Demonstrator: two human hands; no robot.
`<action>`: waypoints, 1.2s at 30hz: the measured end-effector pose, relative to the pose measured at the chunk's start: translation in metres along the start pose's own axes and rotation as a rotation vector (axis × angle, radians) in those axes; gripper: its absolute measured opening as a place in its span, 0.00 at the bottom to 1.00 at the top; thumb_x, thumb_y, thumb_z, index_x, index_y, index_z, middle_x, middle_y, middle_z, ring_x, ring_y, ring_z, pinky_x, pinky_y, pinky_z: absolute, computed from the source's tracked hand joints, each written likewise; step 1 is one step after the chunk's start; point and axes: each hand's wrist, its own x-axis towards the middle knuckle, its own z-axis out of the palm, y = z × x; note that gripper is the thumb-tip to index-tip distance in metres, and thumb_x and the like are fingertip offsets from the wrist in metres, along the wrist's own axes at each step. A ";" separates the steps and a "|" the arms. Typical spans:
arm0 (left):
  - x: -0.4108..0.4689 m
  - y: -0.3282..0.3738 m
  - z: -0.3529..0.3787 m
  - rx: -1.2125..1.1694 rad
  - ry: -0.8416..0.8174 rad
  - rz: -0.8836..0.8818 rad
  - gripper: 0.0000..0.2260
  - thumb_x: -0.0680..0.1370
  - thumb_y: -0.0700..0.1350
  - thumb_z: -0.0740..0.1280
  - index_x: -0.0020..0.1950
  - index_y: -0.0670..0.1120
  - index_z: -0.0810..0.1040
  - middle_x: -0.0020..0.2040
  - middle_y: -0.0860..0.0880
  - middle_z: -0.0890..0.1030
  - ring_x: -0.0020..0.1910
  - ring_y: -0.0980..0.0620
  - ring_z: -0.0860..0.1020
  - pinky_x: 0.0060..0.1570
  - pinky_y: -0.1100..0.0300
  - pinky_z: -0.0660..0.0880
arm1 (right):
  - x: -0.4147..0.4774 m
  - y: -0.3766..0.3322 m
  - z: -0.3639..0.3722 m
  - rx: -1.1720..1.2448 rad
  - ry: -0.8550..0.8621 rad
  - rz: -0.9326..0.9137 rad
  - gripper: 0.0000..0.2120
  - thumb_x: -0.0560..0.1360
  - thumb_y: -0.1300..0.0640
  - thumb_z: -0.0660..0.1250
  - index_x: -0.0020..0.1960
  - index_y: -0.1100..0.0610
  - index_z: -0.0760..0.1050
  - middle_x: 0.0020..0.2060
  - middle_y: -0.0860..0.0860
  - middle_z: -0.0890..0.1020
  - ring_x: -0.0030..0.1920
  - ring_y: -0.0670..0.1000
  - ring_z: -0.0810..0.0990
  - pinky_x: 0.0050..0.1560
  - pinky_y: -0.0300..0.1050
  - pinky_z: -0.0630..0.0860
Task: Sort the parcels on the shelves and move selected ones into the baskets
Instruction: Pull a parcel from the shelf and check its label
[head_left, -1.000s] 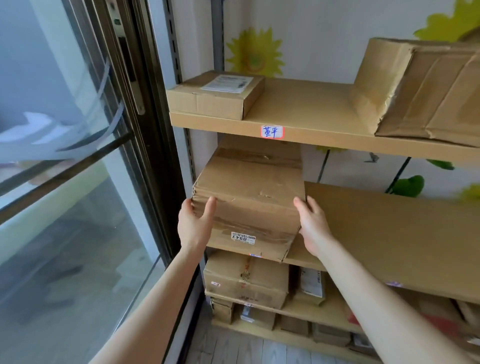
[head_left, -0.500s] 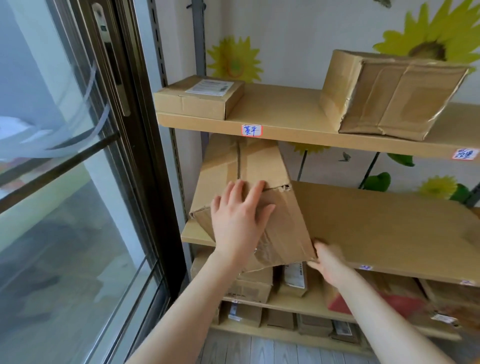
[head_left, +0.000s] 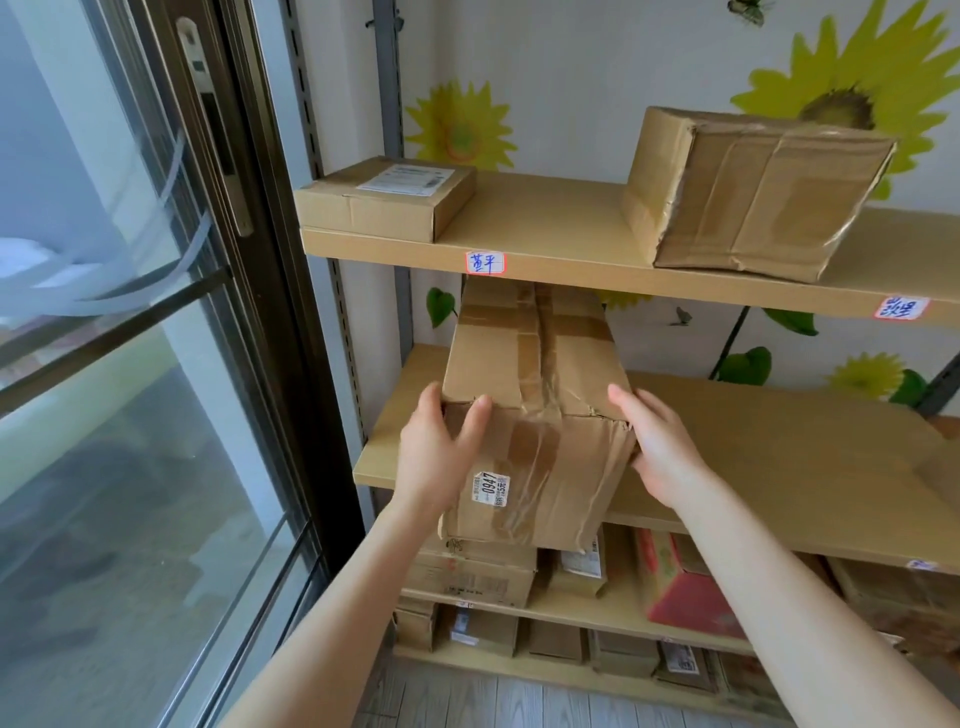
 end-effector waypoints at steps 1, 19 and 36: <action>-0.001 0.000 0.000 -0.085 -0.021 -0.029 0.24 0.76 0.57 0.63 0.66 0.44 0.70 0.55 0.52 0.78 0.59 0.52 0.76 0.47 0.76 0.69 | 0.000 0.001 0.002 0.016 0.009 -0.001 0.35 0.72 0.45 0.67 0.74 0.52 0.57 0.72 0.51 0.64 0.72 0.53 0.61 0.70 0.55 0.55; -0.020 -0.005 0.020 0.084 -0.008 0.084 0.20 0.76 0.55 0.64 0.62 0.45 0.76 0.61 0.46 0.75 0.62 0.48 0.72 0.64 0.52 0.69 | 0.004 0.044 -0.086 0.153 0.171 0.149 0.13 0.77 0.62 0.60 0.53 0.47 0.77 0.57 0.55 0.80 0.54 0.54 0.80 0.51 0.51 0.78; -0.001 -0.026 0.010 -0.366 0.000 -0.350 0.32 0.70 0.53 0.72 0.71 0.50 0.65 0.58 0.54 0.72 0.53 0.55 0.71 0.54 0.60 0.72 | 0.003 0.046 -0.085 -0.135 0.077 0.217 0.28 0.70 0.31 0.57 0.59 0.48 0.76 0.51 0.53 0.81 0.52 0.56 0.79 0.54 0.55 0.75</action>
